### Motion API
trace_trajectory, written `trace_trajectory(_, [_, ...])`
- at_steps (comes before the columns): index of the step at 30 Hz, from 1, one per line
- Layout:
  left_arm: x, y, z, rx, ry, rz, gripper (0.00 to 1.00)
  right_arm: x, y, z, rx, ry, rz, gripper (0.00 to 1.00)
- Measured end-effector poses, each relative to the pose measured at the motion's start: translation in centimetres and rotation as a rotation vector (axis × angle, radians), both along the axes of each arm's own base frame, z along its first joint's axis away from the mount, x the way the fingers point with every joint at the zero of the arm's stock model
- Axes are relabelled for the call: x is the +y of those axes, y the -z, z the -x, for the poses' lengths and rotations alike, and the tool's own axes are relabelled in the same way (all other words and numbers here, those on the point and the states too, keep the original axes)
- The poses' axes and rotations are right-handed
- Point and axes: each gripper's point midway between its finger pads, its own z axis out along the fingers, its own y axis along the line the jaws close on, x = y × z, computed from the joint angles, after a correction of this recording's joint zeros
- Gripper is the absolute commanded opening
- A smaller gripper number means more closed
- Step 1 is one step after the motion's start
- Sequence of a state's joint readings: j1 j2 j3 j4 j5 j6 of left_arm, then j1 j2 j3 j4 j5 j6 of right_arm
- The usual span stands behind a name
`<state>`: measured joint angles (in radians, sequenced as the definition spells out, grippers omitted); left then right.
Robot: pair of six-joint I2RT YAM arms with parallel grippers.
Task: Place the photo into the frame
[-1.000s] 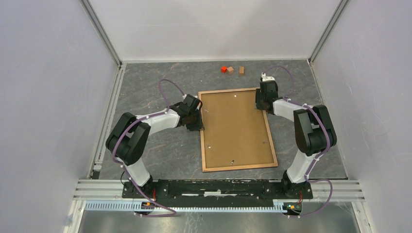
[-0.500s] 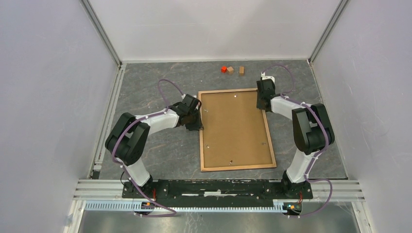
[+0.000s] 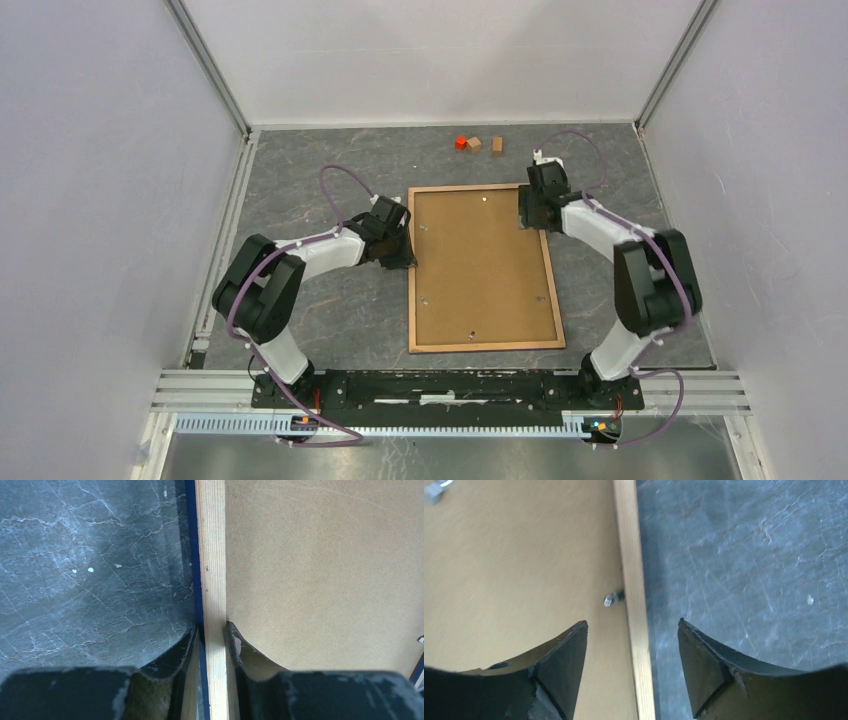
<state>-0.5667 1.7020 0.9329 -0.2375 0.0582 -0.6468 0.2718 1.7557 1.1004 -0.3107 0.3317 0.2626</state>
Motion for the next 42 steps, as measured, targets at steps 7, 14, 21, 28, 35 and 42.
trace_trajectory(7, [0.0,0.0,0.0,-0.010,0.000,0.007,0.08,1.7,-4.5,5.9,-0.076,-0.038,-0.128,0.91])
trace_trajectory(14, [0.0,0.0,0.0,-0.017,-0.001,0.012,0.08,1.4,-0.9,12.4,0.080,-0.031,-0.123,0.79])
trace_trajectory(21, [0.0,0.0,0.0,-0.019,-0.001,0.013,0.08,-0.3,1.1,16.0,0.135,0.099,-0.120,0.70])
trace_trajectory(28, [0.0,0.0,0.0,-0.019,-0.001,0.013,0.08,-0.5,1.8,17.5,0.099,0.255,-0.202,0.69])
trace_trajectory(35, [0.0,0.0,0.0,-0.020,-0.001,0.013,0.08,-0.4,2.8,18.4,0.084,0.323,-0.255,0.68])
trace_trajectory(42, [0.1,0.0,-0.1,-0.022,-0.003,0.014,0.08,0.1,2.7,18.7,0.091,0.308,-0.278,0.61])
